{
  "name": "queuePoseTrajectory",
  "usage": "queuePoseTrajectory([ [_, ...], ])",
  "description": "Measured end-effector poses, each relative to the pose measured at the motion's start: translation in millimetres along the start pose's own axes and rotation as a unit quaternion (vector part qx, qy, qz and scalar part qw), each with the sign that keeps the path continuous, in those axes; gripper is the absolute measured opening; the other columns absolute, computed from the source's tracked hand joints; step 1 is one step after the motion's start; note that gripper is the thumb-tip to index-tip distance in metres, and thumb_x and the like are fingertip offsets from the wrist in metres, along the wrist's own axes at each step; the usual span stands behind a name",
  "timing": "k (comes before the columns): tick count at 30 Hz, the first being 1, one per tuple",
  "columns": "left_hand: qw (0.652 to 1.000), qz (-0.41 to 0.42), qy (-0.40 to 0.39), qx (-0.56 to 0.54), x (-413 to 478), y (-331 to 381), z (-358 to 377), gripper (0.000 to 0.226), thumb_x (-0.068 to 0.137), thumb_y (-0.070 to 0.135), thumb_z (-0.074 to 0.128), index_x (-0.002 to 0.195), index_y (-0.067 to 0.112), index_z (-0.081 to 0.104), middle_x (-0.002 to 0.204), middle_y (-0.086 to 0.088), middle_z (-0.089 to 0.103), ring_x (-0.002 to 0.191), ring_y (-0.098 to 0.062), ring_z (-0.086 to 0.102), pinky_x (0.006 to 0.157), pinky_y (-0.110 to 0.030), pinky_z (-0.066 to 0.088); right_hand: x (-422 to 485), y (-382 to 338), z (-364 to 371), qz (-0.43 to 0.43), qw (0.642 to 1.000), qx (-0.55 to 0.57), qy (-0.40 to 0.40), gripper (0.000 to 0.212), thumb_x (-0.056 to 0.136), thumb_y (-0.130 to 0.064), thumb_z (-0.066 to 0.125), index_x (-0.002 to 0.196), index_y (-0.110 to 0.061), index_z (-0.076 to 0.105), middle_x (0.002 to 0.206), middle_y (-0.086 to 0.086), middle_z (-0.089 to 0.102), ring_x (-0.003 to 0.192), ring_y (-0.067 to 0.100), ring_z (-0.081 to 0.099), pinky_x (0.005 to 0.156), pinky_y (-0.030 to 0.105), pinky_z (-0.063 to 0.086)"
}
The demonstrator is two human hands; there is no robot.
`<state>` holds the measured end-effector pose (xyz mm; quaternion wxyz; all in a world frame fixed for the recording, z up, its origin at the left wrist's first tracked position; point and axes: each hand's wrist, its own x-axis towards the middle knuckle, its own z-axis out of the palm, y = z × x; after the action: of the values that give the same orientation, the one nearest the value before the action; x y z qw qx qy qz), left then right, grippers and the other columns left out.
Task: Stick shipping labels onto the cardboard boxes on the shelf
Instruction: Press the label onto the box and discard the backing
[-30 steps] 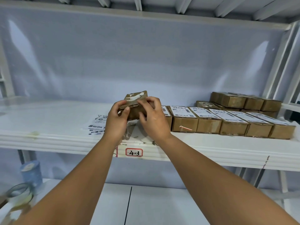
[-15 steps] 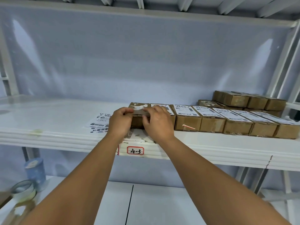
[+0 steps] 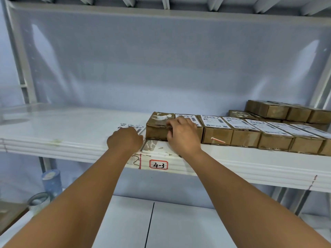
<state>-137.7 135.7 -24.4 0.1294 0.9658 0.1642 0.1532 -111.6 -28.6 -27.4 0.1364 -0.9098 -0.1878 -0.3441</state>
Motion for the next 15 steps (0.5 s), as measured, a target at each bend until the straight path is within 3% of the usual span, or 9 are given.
queuePoseTrajectory([
  [2,0.999,0.013,0.020,0.026,-2,3,-3,0.005,0.090,0.018,0.047,0.089,0.017,0.052,0.111,-0.007,0.061,0.101,-0.027,0.058,0.071,-0.028,0.038,0,-1,1,-0.002,1.000,0.009,0.008,0.039,0.090,-0.013,0.049,0.128,-0.019,0.056,0.124,0.004,0.055,0.119,0.026,0.044,0.101,0.037,0.029],
  [9,0.979,0.084,0.074,0.169,-12,17,-5,0.033,0.086,-0.001,0.049,0.118,0.009,0.053,0.115,-0.009,0.058,0.106,-0.026,0.058,0.073,-0.028,0.041,-1,-3,8,-0.009,0.996,0.031,0.088,0.034,0.074,-0.002,0.064,0.107,-0.010,0.068,0.102,0.012,0.063,0.107,0.036,0.053,0.088,0.045,0.046],
  [12,0.982,0.074,0.076,0.157,-6,13,-10,0.033,0.086,-0.006,0.050,0.117,0.005,0.054,0.114,-0.012,0.058,0.106,-0.029,0.058,0.078,-0.030,0.046,0,-3,9,-0.015,0.994,0.031,0.108,0.033,0.071,-0.002,0.066,0.103,-0.010,0.069,0.098,0.011,0.063,0.108,0.037,0.053,0.086,0.047,0.046],
  [15,0.987,0.056,0.123,0.082,0,7,-22,0.026,0.086,-0.009,0.048,0.109,0.000,0.055,0.105,-0.016,0.058,0.092,-0.031,0.059,0.069,-0.030,0.041,0,-3,10,-0.018,0.991,0.030,0.126,0.032,0.072,-0.006,0.067,0.103,-0.011,0.069,0.099,0.011,0.063,0.111,0.037,0.051,0.088,0.047,0.044],
])
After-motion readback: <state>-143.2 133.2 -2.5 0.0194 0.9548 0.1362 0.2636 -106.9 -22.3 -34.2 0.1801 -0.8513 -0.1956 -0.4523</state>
